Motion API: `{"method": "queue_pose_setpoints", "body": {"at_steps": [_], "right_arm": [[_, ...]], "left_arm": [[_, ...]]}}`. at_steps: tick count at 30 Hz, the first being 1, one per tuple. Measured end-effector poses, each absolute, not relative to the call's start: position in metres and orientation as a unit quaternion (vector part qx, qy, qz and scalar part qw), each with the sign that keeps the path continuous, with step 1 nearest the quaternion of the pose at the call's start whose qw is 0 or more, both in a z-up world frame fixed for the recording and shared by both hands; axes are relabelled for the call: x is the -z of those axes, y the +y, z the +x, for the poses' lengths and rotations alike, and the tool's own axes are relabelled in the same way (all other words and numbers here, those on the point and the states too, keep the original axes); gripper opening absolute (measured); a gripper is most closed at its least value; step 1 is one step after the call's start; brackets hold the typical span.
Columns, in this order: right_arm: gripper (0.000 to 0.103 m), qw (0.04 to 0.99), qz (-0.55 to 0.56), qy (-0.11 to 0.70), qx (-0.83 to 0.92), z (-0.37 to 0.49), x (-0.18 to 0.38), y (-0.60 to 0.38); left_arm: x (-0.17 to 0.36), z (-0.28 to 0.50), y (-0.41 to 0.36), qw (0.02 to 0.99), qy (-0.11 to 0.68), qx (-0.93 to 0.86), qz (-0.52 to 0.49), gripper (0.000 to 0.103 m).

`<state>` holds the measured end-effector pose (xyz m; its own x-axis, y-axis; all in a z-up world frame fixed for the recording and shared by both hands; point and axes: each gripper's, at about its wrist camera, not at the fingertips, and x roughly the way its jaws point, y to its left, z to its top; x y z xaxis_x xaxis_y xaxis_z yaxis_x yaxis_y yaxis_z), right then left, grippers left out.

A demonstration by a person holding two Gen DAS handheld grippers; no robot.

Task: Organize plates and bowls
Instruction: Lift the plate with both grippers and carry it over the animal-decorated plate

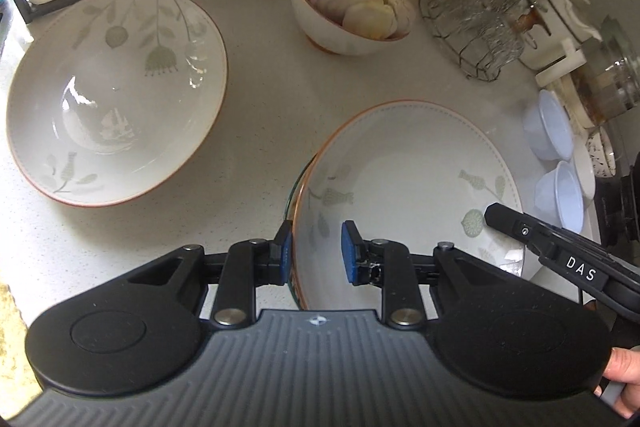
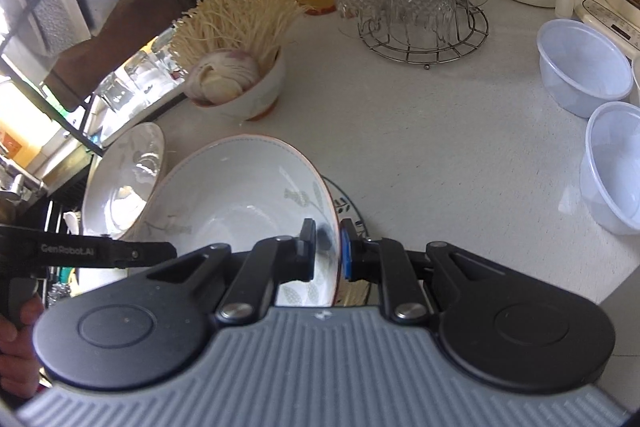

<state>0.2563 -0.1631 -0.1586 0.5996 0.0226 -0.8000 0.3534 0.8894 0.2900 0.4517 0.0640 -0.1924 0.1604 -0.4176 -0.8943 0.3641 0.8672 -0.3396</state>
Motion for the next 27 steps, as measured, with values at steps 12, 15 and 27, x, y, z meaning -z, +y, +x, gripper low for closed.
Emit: {"method": "queue_pose_setpoints", "body": {"at_steps": [12, 15, 27], "right_arm": [[0.016, 0.864, 0.201, 0.452, 0.098, 0.268, 0.175, -0.173], [0.016, 0.862, 0.201, 0.455, 0.098, 0.271, 0.179, -0.176], [0.02, 0.858, 0.21, 0.46, 0.094, 0.271, 0.187, -0.176]], "left_arm": [[0.208, 0.46, 0.041, 0.757, 0.609, 0.235, -0.007, 0.029], [0.211, 0.461, 0.036, 0.756, 0.612, 0.233, -0.003, 0.029], [0.218, 0.461, 0.034, 0.743, 0.63, 0.224, -0.03, 0.029]]}}
